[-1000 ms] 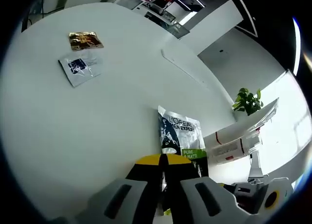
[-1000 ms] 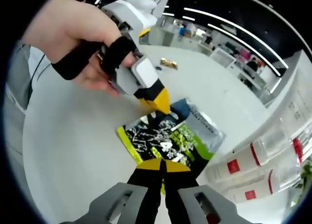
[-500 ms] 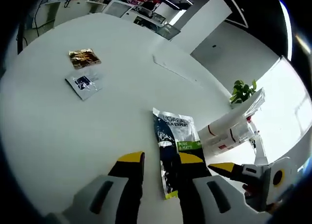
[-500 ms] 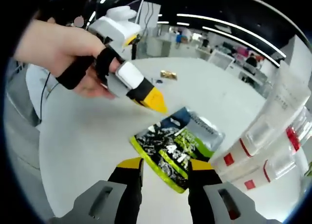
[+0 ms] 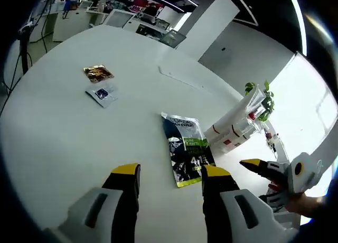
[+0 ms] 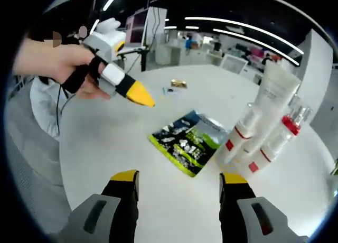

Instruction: Arrange the skincare products in the storage area until every visible bottle or jar stands upright without overlapping.

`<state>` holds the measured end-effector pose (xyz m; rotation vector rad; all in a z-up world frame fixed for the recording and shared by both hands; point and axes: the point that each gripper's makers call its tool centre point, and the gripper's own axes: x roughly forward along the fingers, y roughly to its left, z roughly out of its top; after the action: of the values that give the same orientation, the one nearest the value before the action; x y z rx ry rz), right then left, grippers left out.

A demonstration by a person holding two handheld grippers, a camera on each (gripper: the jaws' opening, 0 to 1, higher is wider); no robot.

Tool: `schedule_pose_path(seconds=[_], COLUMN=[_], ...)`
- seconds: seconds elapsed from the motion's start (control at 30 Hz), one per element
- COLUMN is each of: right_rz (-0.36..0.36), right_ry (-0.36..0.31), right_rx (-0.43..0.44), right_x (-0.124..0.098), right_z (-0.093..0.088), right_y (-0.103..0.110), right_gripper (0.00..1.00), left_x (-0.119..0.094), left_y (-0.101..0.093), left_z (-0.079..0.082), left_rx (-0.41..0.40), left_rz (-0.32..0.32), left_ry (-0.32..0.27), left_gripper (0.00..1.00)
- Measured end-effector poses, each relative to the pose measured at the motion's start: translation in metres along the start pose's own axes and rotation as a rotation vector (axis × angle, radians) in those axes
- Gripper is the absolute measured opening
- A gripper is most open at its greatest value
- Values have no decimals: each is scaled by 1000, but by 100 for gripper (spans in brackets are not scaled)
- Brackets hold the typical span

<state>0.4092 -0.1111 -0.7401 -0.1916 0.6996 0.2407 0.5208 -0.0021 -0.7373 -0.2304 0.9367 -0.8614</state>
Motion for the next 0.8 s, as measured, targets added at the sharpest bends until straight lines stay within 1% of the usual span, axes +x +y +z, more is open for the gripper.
schedule_pose_path(seconds=[0.1,0.13,0.17,0.2,0.23,0.3,0.37,0.43,0.47,0.57,0.63,0.67,0.7,0.8], right_rz=[-5,-5,-4,-5,-7,-13,-18,-21,-23,-13,-12,4,17,38], right_ry=[-9,-8,-9,-12,-12,-17,-25,-33,-32,-38,-38,-43,-50,-80], right_rx=[17,26,28,36,37,45,66,76,79,98,102,105,120,169], right_x=[-13,-17,-19,-23,-25,-33,-40,-46,-50,-58,-65,-68,-72,-81], right_z=[-5,-8,-9,-12,-13,-17,-20,-22,-23,-27,-29,-29,-30,-32], right_y=[-2,-4,-4,-5,-6,-9,-13,-17,-19,-22,-25,-23,-22,-20], right_gripper=[67,68,70,71,73,74,76,79,80,87,86,87,89,96], left_x=[-13,-16,-20,-23,-28,-37,-42,-48,-52,-59,-64,-65,-67,-73], left_y=[1,0,0,1,3,7,3,1,3,3,9,9,9,5], left_z=[-10,-12,-13,-15,-18,-22,-26,-31,-34,-42,-50,-51,-53,-57], left_rx=[4,3,-3,-7,10,90,97,130,178,265,336,351,368,356], left_rz=[-8,-13,-21,-17,-6,22,10,13,24,29,60,58,55,28], left_ry=[1,-6,-25,-33,-40,-48,-49,-40,-30,-4,37,45,47,46], left_gripper=[48,52,55,59,61,64,67,70,71,78,79,79,80,88])
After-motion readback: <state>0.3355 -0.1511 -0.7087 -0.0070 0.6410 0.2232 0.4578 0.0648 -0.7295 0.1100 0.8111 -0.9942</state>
